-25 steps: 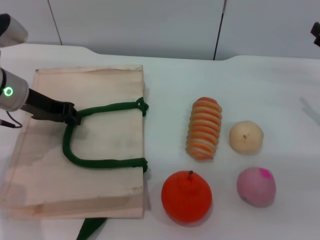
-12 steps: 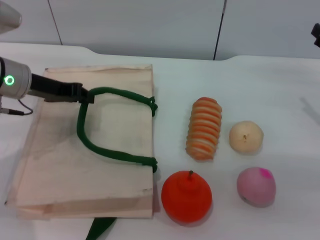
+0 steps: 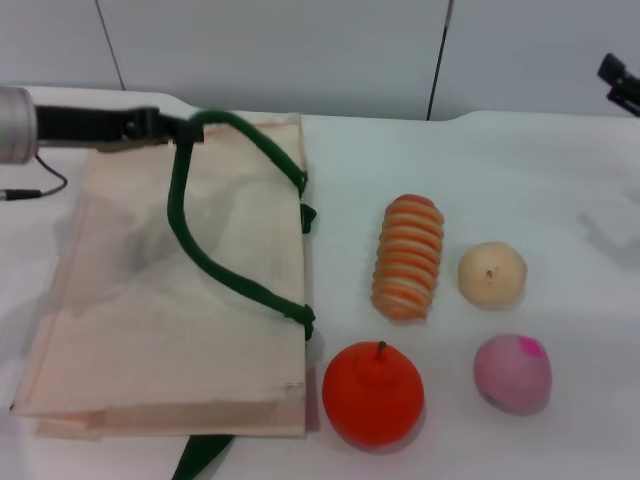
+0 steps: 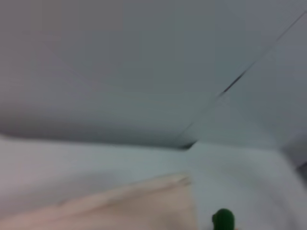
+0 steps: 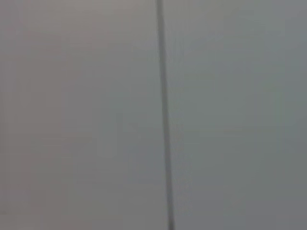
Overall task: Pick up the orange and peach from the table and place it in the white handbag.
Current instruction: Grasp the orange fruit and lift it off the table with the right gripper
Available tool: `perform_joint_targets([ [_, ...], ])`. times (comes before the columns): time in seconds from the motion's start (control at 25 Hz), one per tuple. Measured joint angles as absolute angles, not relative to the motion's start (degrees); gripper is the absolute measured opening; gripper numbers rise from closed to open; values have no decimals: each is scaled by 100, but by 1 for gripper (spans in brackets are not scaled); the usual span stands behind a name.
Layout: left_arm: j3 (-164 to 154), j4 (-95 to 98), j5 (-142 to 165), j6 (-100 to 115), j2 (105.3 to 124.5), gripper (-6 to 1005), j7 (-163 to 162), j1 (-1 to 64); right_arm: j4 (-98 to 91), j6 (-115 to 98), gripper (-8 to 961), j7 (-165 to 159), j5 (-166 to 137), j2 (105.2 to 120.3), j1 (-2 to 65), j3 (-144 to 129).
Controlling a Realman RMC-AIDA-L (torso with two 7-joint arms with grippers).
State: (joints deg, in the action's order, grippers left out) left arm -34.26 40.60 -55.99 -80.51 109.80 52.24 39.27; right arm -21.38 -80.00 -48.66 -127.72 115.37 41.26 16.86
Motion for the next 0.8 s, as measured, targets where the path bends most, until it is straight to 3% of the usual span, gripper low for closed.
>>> perform_joint_targets([
  [0.28, -3349, 3878, -6854, -8468, 10813, 141, 5887, 3680, -2408, -8469, 879, -5008, -12789, 11558, 4103, 1099],
  [0.8, -3240, 3917, -7818, -9213, 10876, 141, 6545, 3655, -3199, -9982, 879, -5662, -13597, 11557, 4196, -4],
])
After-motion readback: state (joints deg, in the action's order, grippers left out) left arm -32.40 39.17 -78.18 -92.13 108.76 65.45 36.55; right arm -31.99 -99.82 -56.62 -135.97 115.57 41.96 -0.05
